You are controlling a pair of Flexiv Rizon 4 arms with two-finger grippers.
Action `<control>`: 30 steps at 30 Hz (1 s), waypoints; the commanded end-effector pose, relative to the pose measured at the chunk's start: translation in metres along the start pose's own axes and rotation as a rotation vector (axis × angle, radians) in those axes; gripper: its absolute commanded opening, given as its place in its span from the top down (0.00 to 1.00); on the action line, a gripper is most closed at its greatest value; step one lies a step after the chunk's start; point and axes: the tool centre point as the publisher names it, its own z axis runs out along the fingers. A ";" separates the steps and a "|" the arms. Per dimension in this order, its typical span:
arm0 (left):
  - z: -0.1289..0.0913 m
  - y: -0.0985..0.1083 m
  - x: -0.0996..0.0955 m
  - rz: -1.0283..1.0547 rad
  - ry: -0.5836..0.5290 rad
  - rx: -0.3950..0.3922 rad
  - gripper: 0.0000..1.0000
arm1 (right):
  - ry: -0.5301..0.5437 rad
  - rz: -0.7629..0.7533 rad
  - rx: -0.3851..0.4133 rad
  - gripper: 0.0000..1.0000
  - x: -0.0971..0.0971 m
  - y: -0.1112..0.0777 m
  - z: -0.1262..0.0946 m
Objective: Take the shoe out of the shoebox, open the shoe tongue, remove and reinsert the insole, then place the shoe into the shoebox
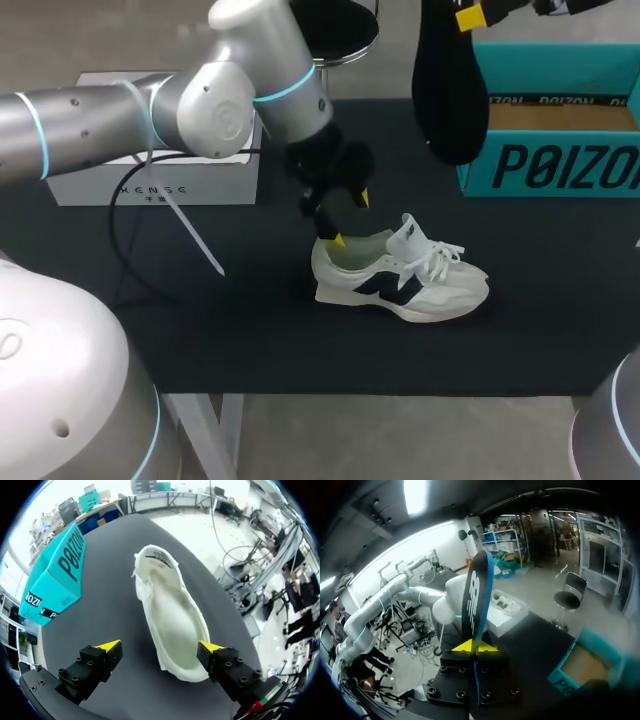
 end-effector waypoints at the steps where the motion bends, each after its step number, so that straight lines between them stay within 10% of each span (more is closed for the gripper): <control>1: -0.002 -0.001 -0.002 -0.005 -0.004 -0.001 0.00 | -0.001 0.002 0.004 1.00 -0.001 0.001 0.001; 26: 0.046 -0.011 0.002 -0.048 -0.012 -0.053 0.02 | -0.001 0.002 0.004 1.00 -0.001 0.001 0.001; 27: 0.048 -0.010 0.002 -0.048 -0.016 -0.055 0.80 | -0.001 0.002 0.004 1.00 -0.001 0.001 0.001; 28: 0.050 -0.010 0.002 -0.046 -0.008 -0.053 1.00 | -0.001 0.002 0.004 1.00 -0.001 0.001 0.001; 30: 0.052 -0.010 0.004 -0.050 -0.005 -0.048 1.00 | -0.001 0.002 0.004 1.00 -0.001 0.001 0.001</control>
